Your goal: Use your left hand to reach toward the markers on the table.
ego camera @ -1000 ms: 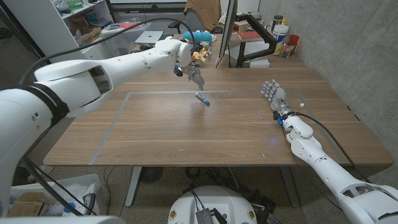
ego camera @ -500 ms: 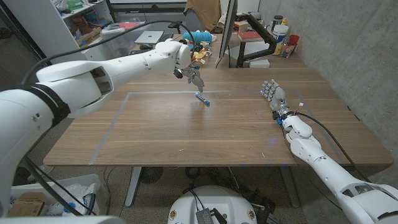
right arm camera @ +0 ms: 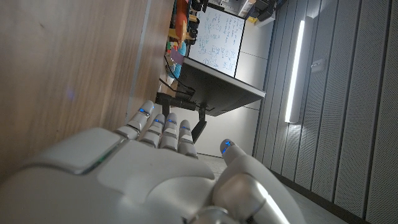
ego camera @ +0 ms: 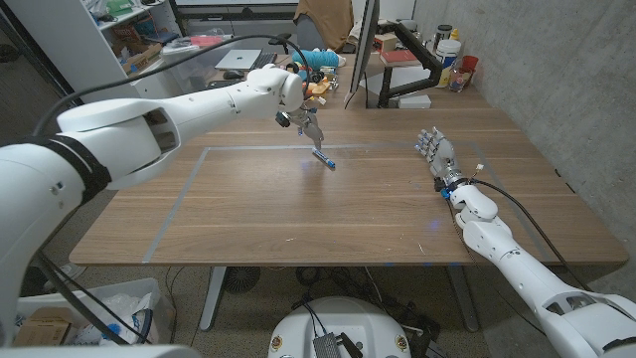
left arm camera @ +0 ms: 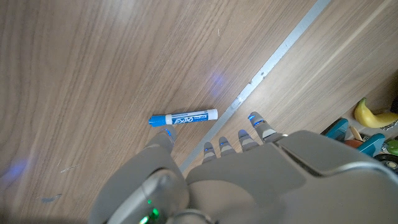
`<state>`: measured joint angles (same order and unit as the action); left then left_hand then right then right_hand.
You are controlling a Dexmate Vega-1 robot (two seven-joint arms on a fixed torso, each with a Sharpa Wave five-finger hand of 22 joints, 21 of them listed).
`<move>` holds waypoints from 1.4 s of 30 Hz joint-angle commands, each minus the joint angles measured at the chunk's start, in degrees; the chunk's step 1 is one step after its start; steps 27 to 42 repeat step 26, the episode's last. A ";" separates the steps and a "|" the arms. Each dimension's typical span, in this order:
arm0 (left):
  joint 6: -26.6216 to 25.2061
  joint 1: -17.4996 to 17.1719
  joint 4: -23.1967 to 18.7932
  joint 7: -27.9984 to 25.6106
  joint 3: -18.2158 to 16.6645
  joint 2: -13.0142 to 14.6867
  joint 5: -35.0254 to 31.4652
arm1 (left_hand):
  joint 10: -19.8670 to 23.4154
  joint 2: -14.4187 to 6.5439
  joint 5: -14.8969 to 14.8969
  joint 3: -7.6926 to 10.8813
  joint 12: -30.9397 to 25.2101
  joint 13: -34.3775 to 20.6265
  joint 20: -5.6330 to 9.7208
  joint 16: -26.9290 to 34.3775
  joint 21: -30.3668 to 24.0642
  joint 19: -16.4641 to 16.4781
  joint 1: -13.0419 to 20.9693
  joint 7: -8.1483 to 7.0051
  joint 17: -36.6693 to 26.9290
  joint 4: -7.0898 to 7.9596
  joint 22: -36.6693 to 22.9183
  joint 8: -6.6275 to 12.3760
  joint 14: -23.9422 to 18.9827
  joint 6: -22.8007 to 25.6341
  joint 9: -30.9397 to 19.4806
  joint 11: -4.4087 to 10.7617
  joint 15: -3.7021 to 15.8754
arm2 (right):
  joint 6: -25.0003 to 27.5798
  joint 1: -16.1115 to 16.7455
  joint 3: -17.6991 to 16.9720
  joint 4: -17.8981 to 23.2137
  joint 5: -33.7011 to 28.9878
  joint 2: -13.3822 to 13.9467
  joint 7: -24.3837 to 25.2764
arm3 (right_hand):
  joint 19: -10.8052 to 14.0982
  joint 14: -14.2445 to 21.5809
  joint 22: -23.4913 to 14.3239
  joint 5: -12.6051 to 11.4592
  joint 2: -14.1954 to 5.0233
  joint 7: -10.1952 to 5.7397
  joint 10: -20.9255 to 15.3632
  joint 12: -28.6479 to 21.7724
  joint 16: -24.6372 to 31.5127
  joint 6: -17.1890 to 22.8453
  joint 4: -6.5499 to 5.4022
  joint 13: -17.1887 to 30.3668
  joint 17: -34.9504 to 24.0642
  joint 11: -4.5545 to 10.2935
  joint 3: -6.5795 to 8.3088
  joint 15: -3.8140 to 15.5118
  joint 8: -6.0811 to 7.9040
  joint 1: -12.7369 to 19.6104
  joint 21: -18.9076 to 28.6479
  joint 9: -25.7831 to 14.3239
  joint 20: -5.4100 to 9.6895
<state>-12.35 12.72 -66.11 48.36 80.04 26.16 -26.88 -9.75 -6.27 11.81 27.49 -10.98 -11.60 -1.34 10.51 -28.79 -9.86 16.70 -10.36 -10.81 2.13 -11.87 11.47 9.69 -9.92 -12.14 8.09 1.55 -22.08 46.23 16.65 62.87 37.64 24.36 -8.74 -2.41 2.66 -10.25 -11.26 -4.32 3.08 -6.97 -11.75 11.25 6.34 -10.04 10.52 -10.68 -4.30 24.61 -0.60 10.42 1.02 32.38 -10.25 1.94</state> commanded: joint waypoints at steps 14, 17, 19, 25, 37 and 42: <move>3.46 -1.05 -0.80 -2.09 -1.36 3.99 -1.59 | -17.15 -0.22 -0.16 -0.14 -0.68 -0.18 -0.06 0.51 -0.04 -15.78 0.64 -0.54 -0.23 0.44 -0.24 0.37 15.02 -26.40 -0.16 -0.32 2.38 | -1.67 9.84 -2.04 11.57 -2.32 3.31 9.28 | 0.32 0.44 -0.34 -0.56 -5.18 -0.05 -0.49 -0.38 0.10 0.85 -0.08 0.14 -0.10 0.17 -0.14 0.02 0.47 0.21 -0.12 -0.25 5.85; 4.22 -1.42 -0.15 -2.98 -1.18 4.03 -2.59 | -17.22 -0.22 -0.16 -0.19 -0.69 -0.18 -0.09 0.50 -0.03 -15.84 0.67 -0.60 -0.23 0.47 -0.25 0.39 15.11 -26.43 -0.16 -0.29 2.46 | -2.38 13.73 -2.98 14.43 -2.47 4.14 11.48 | 0.38 0.57 -0.35 -0.55 -5.15 -0.05 -0.55 -0.40 0.15 0.92 -0.08 0.14 -0.10 0.21 -0.16 0.03 0.49 0.19 -0.13 -0.25 5.80; 5.57 -1.76 1.31 -3.91 -1.47 3.69 -2.34 | -17.20 -0.22 -0.16 -0.23 -0.73 -0.19 -0.09 0.52 -0.05 -15.78 0.68 -0.57 -0.23 0.51 -0.26 0.43 15.10 -26.41 -0.17 -0.32 2.45 | -2.30 15.66 -3.37 15.57 -2.57 4.42 12.95 | 0.44 0.61 -0.35 -0.55 -5.12 -0.03 -0.69 -0.45 0.16 0.99 -0.08 0.14 -0.09 0.10 -0.18 0.03 0.52 0.19 -0.13 -0.25 5.78; 7.15 -2.88 3.27 -6.62 -1.24 3.30 -3.59 | -17.37 -0.27 -0.15 -0.32 -0.73 -0.19 -0.13 0.52 -0.01 -15.93 0.62 -0.51 -0.26 0.69 -0.28 0.45 15.25 -26.48 -0.19 -0.38 2.41 | -5.48 18.14 -3.94 15.36 -3.66 3.45 15.41 | 0.57 0.71 -0.35 -0.55 -5.09 -0.02 -0.79 -0.48 0.18 1.08 -0.07 0.13 -0.09 0.15 -0.21 0.01 0.54 0.18 -0.13 -0.26 5.76; 6.65 -3.28 2.29 -7.05 -1.15 3.80 -4.19 | -17.36 -0.27 -0.15 -0.34 -0.74 -0.19 -0.10 0.51 -0.03 -15.89 0.62 -0.52 -0.26 0.70 -0.28 0.47 15.29 -26.45 -0.19 -0.35 2.41 | -6.84 17.89 -3.91 14.40 -3.85 2.86 15.26 | 0.59 0.75 -0.35 -0.55 -5.07 -0.01 -0.79 -0.48 0.19 1.10 -0.07 0.13 -0.08 0.14 -0.21 0.04 0.55 0.18 -0.13 -0.26 5.75; 6.65 -3.28 2.29 -7.05 -1.15 3.80 -4.19 | -17.36 -0.27 -0.15 -0.34 -0.74 -0.19 -0.10 0.51 -0.03 -15.89 0.62 -0.52 -0.26 0.70 -0.28 0.47 15.29 -26.45 -0.19 -0.35 2.41 | -6.84 17.89 -3.91 14.40 -3.85 2.86 15.26 | 0.59 0.75 -0.35 -0.55 -5.07 -0.01 -0.79 -0.48 0.19 1.10 -0.07 0.13 -0.08 0.14 -0.21 0.04 0.55 0.18 -0.13 -0.26 5.75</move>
